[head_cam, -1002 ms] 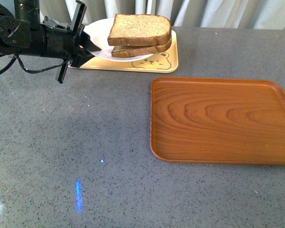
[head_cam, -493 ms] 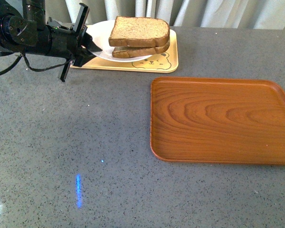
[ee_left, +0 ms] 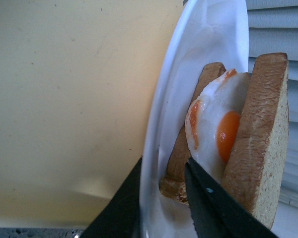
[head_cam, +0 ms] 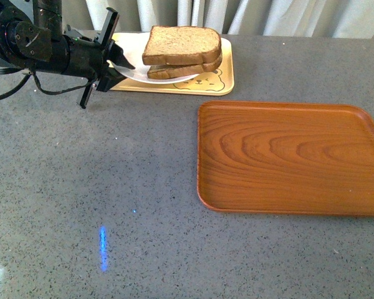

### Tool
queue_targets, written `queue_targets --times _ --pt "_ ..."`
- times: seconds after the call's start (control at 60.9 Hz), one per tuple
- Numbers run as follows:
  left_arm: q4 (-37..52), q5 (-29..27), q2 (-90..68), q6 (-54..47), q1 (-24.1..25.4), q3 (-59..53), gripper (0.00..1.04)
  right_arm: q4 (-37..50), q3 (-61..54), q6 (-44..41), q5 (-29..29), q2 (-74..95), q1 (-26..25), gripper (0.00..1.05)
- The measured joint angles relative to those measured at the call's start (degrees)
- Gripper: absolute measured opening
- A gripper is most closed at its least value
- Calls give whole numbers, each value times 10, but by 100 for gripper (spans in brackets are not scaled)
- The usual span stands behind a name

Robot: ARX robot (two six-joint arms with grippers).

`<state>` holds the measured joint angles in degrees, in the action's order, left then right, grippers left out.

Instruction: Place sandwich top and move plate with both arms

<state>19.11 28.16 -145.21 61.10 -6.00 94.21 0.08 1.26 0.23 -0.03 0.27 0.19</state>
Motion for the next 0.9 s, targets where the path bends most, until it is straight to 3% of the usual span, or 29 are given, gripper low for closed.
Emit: queue_targets --times 0.46,0.739,0.903 --pt "0 5 11 -6 16 4 97 0 0 0 0 0 0 96" --pt "31 3 44 -5 60 -45 96 0 0 0 0 0 0 96" --pt "104 4 101 -6 76 -118 96 0 0 0 0 0 0 96"
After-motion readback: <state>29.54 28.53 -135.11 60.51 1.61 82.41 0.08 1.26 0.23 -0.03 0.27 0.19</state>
